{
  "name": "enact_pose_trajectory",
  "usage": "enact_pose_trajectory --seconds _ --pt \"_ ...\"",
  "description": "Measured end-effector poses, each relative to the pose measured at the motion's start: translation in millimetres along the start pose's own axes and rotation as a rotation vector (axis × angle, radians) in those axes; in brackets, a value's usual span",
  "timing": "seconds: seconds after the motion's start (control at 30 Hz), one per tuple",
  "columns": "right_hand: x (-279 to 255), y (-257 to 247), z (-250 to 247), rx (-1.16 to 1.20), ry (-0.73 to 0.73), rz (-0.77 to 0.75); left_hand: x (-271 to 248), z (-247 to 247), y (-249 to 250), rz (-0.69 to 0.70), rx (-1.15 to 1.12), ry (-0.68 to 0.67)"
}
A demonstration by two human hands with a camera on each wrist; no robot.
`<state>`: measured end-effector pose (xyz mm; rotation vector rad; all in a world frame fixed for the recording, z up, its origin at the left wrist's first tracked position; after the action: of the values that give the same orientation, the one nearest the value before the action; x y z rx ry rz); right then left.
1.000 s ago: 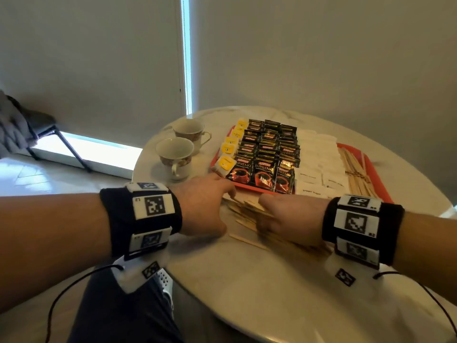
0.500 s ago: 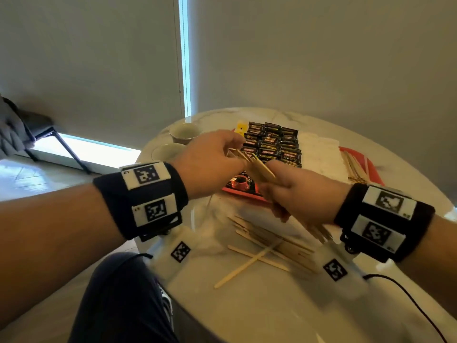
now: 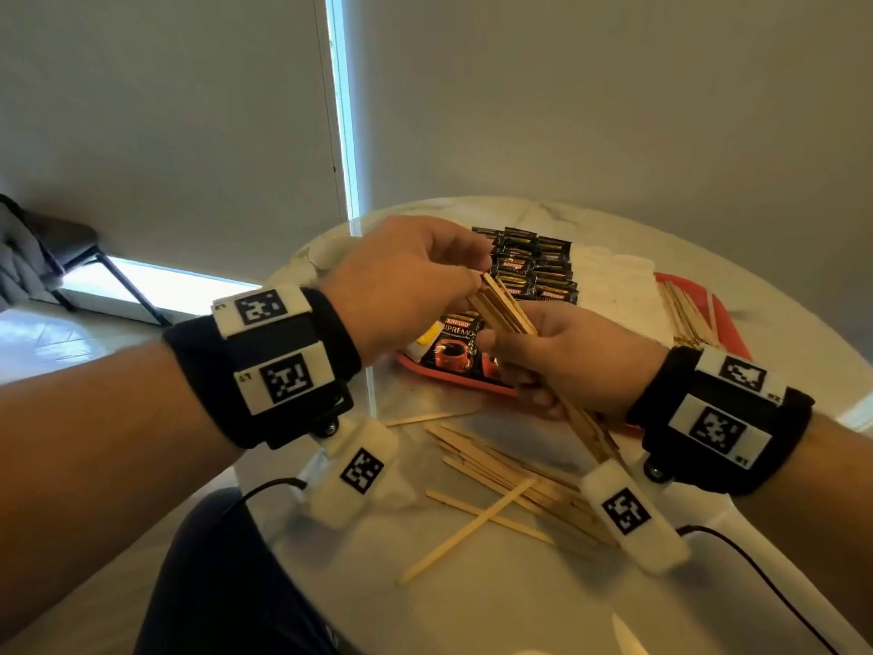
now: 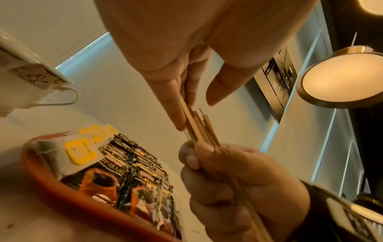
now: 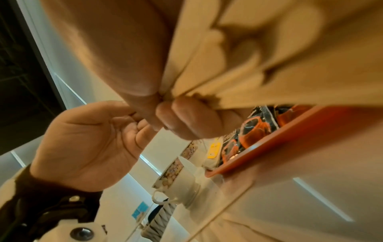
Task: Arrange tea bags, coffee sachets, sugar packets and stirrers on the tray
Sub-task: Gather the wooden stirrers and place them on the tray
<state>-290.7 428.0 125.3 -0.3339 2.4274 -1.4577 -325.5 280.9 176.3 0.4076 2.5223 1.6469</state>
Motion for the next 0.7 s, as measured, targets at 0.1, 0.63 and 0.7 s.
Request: enact_pose_trajectory --seconds 0.1,0.63,0.7 --pt "4.0 -9.9 -4.9 0.028 0.045 -0.043 2.0 -2.7 10.9 0.074 0.049 0.003" --pt "5.7 -89.6 -60.9 0.646 0.367 -0.654 32.2 48.3 -24.9 -0.312 -0.785 -0.369" --pt "7.4 -99.4 -62.5 0.692 0.396 -0.751 29.5 58.6 -32.0 -0.360 -0.871 -0.422"
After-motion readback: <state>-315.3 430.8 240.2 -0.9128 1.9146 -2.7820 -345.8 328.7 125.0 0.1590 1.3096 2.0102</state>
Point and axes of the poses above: each hand's wrist, its own x-axis towards the middle knuckle, its own z-axis out of the palm, y = z × x, the point moved 7 cm from there along x, towards the middle knuckle, and after that the axes turned 6 degrees about -z, right-handed, at the moved point
